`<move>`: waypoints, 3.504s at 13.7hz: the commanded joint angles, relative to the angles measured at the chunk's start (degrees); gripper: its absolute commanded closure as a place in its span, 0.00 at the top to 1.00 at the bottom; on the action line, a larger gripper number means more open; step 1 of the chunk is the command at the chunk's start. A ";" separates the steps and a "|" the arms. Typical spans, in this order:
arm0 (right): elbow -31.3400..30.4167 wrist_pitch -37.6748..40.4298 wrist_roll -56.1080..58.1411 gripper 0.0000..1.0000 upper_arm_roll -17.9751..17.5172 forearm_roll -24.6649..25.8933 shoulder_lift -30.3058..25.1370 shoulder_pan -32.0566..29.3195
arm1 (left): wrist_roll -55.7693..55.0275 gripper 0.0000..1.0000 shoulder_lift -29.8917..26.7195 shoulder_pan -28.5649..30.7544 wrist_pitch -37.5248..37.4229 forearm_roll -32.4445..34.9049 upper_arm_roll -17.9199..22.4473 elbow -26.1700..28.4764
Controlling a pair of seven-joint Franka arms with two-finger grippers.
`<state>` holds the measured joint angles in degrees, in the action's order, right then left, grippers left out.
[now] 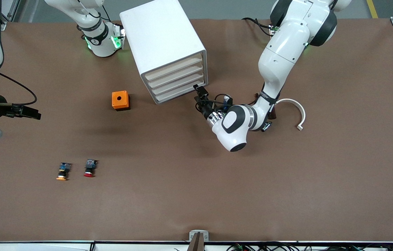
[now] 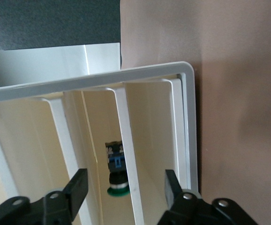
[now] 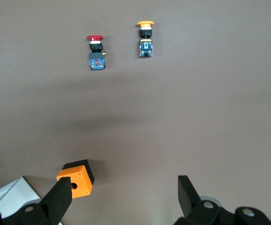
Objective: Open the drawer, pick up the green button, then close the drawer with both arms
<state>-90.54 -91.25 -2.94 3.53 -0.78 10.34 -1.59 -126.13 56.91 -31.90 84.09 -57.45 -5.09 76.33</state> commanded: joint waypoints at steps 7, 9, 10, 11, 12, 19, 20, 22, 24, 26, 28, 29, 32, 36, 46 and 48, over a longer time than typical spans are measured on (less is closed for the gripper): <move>-0.78 1.16 -6.02 1.00 -0.63 -3.87 -0.32 0.71 | -0.96 0.55 2.33 -4.22 -3.50 -1.09 0.17 0.22; -0.96 1.16 -6.11 1.00 -0.55 -3.88 -0.41 0.71 | -0.96 0.50 2.68 -5.36 -4.02 -1.17 0.08 0.22; -0.87 1.07 -6.02 1.00 -0.55 -3.88 -0.32 0.71 | -0.96 0.47 2.77 -5.89 -4.37 -1.18 0.08 0.31; -0.70 1.07 -5.85 1.00 -0.55 -3.79 -0.23 0.71 | -0.96 0.44 3.03 -6.50 -4.81 -1.18 0.08 0.31; -0.61 0.99 -5.84 1.00 -0.55 -3.18 -0.23 0.97 | -0.96 0.40 3.12 -6.77 -5.25 -1.18 0.00 0.31; -0.96 1.77 -18.20 1.00 -0.81 -2.82 -0.67 4.82 | -0.87 0.11 3.65 -6.69 -5.78 -1.17 -0.18 0.31; -0.78 1.78 -22.06 1.00 -0.90 -3.17 -0.67 5.36 | -0.87 0.08 3.74 -6.43 -5.78 -1.18 -0.18 0.22; -0.78 1.51 -25.69 1.00 -0.90 -3.53 -0.67 7.02 | -0.87 0.07 3.82 -6.16 -5.78 -1.09 -0.18 0.22; -0.87 1.07 -27.80 1.00 -0.90 -3.61 -0.58 8.87 | -0.78 0.07 4.00 -5.20 -5.78 -1.09 0.00 0.22; -2.00 -0.15 -34.55 1.00 -0.90 -4.66 -0.67 12.90 | -0.78 0.07 4.18 -3.97 -5.78 -1.09 0.00 0.13; -3.06 -2.78 -39.83 1.00 -0.90 -4.85 -0.58 17.03 | -0.70 0.08 4.26 -2.56 -5.70 -1.26 0.08 0.13; -4.29 -4.71 -42.38 1.00 -0.90 -4.93 -0.58 18.97 | -0.69 0.08 4.35 -1.77 -5.70 -1.61 0.08 0.13; -9.03 -13.58 -52.48 1.00 -0.90 -4.93 -0.49 25.99 | -0.78 0.09 5.14 0.87 -5.61 -2.75 0.17 0.04; -11.24 -21.23 -64.17 1.00 -0.81 -4.76 1.26 34.00 | -0.26 0.11 5.14 4.38 -4.56 -3.81 0.43 -0.40; -11.68 -32.23 -81.86 1.00 -0.63 -3.62 11.36 47.10 | 2.45 0.74 4.79 10.19 -3.15 -4.51 0.35 -1.80; -11.59 -32.50 -83.97 1.00 -0.63 -3.09 12.51 48.95 | 6.93 0.87 4.44 10.98 -1.75 -6.36 0.26 -2.68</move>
<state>-102.59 -123.28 -84.18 2.13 -5.14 21.75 45.23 -122.67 61.21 -21.67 81.51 -61.83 -4.85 75.22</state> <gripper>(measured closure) 0.000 0.476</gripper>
